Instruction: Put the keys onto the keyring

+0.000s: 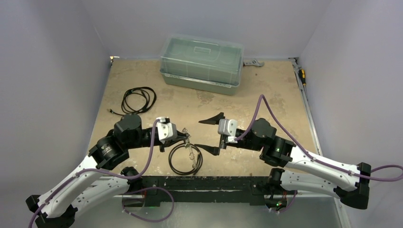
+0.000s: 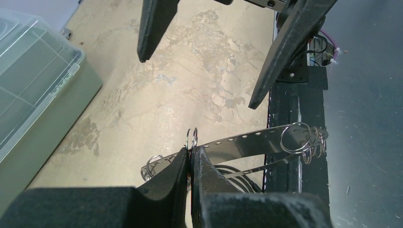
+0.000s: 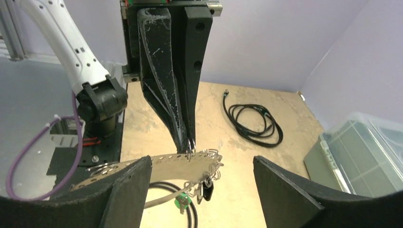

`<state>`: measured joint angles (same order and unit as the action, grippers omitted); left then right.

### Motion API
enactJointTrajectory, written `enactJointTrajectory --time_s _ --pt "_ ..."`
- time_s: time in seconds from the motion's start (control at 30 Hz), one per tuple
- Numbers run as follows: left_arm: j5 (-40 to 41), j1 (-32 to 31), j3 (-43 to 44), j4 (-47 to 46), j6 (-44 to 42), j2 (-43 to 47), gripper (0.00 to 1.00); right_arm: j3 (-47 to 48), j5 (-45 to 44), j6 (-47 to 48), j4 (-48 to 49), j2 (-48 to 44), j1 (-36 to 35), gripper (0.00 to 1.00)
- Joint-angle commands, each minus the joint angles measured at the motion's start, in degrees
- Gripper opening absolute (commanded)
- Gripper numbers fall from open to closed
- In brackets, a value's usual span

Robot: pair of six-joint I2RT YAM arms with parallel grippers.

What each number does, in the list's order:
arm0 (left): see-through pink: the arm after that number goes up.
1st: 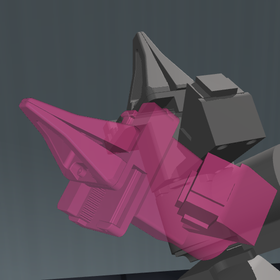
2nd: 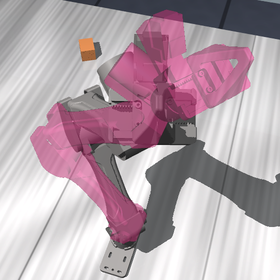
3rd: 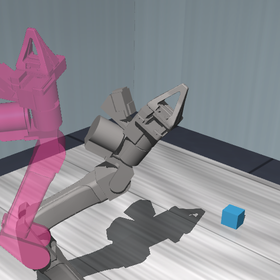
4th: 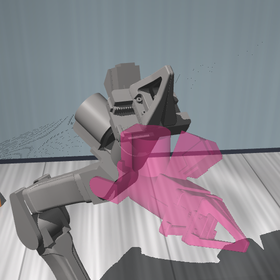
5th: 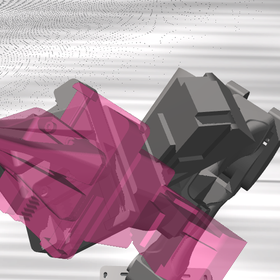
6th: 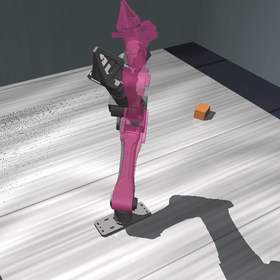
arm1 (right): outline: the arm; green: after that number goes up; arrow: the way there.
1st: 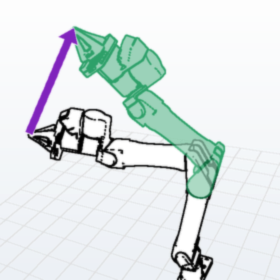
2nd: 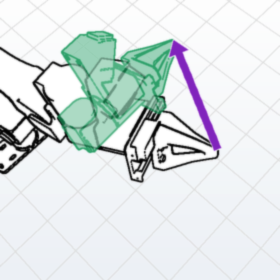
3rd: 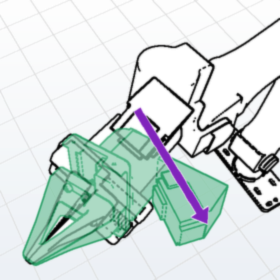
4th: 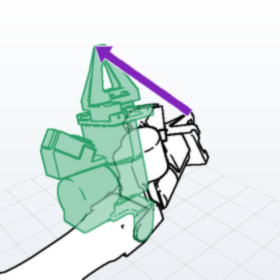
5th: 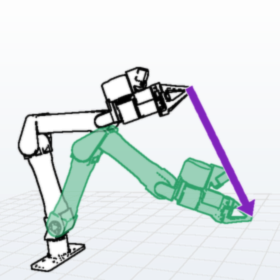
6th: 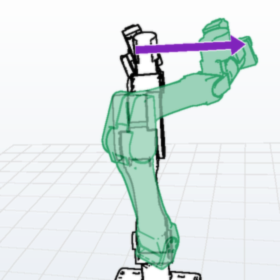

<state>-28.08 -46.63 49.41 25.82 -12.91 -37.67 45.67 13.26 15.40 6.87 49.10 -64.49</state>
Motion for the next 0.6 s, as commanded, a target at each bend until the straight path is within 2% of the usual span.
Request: enactJointTrajectory --time_s 0.0,0.1,0.33,0.57 --pt "0.2 0.1 3.9 1.7 -2.0 0.4 0.0 2.9 1.7 -0.1 -0.2 0.5 0.0 0.82" --pt "0.0 0.1 4.2 2.3 -2.2 0.1 0.0 2.5 2.5 0.1 0.0 0.3 0.0 0.77" --pt "-2.0 0.0 4.5 3.2 -3.0 -0.7 0.0 3.5 4.5 0.5 -1.5 1.9 0.0 0.53" --pt "-3.9 -0.1 4.7 2.9 -2.9 -3.0 0.0 6.0 6.8 1.0 -4.6 5.3 0.0 0.48"
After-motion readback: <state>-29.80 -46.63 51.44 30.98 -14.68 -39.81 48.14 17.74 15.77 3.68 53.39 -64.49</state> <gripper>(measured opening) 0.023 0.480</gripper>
